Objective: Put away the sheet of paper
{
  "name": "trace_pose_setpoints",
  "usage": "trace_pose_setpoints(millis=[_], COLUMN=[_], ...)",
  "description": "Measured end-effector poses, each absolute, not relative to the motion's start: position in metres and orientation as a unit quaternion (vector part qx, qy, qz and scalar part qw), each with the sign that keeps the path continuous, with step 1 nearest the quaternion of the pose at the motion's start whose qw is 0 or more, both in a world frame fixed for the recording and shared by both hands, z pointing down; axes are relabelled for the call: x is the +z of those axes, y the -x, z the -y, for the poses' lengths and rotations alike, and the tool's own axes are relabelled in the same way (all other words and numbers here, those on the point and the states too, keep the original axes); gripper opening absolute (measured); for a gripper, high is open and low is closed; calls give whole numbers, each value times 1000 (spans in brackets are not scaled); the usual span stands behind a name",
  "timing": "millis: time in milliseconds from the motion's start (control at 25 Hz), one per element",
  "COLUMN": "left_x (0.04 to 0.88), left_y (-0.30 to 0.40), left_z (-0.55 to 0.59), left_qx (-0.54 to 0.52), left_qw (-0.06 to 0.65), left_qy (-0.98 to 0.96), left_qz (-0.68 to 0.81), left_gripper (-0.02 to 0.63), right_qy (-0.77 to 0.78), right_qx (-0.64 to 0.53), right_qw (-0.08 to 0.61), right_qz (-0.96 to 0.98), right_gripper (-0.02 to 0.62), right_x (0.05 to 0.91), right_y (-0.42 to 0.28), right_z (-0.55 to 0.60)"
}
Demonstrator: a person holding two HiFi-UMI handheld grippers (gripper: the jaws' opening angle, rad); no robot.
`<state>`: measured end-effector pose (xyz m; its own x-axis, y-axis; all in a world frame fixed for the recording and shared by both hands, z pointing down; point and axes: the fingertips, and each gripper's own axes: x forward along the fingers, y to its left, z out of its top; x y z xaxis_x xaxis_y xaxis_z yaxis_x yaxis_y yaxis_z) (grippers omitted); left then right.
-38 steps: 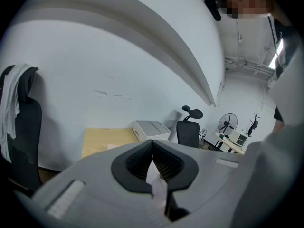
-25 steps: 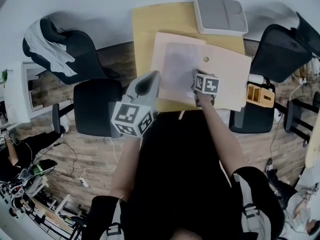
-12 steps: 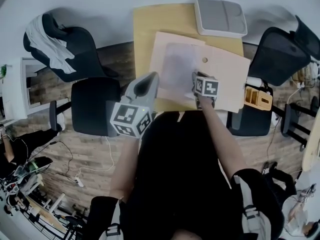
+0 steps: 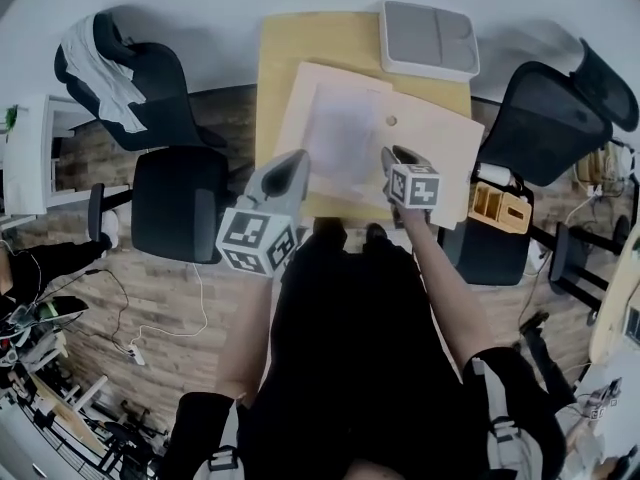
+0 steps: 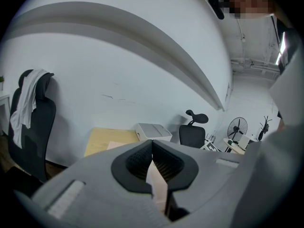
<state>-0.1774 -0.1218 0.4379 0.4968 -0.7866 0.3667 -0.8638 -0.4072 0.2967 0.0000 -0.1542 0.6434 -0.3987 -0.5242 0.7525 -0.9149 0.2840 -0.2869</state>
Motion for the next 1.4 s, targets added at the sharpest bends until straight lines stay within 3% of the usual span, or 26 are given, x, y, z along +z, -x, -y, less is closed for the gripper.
trace_pose_setpoints(millis=[560,1080,1400], left_x=[430,414,395], left_y=[84,36,42], left_z=[32,-37,-59], left_qx=[69,69,61], left_qw=[223,204,184], left_qy=[-802,-793,-791], left_qz=[550,570,581], left_gripper=[9,9,9], right_qy=[-397,-357,-340], right_qx=[146,46,3], right_qw=[252,158,115], right_qz=[870,919,933], right_gripper=[98,89,18], right_x=[521,417,368], right_y=[-52,-70,-62], right_z=[95,17,-8])
